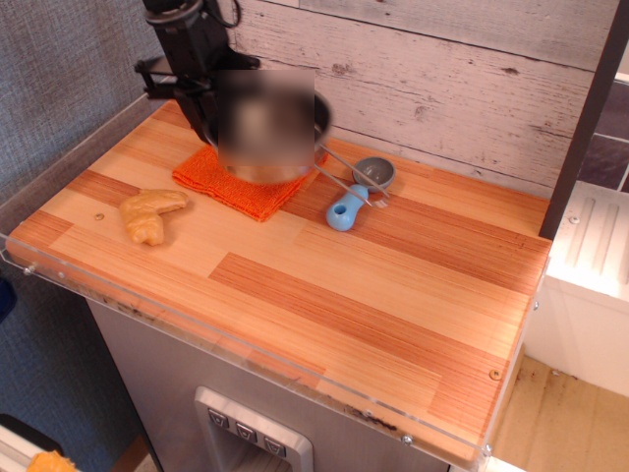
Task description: Place the pot on the orange towel
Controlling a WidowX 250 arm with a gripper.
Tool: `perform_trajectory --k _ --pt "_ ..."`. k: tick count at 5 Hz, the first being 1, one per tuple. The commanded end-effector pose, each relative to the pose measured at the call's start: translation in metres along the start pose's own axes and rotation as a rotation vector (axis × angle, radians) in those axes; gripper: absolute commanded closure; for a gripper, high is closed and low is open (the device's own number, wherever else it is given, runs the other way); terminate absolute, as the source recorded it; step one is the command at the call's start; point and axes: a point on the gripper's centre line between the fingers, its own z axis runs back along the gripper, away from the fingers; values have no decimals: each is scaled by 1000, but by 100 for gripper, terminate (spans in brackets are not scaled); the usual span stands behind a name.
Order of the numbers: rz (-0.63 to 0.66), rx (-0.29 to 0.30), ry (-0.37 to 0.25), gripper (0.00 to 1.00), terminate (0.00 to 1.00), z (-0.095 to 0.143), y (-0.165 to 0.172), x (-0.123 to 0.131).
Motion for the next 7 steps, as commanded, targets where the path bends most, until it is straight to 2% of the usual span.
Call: perform_trajectory --k 1,3,4,6,7 --pt "29 47 -29 100 0 5 30 25" --pt "23 36 10 100 0 -9 27 15" --pt "12 51 29 0 0 -10 30 13" --pt "16 47 25 0 0 -4 28 10" --pt "-4 54 -5 0 0 19 17 0"
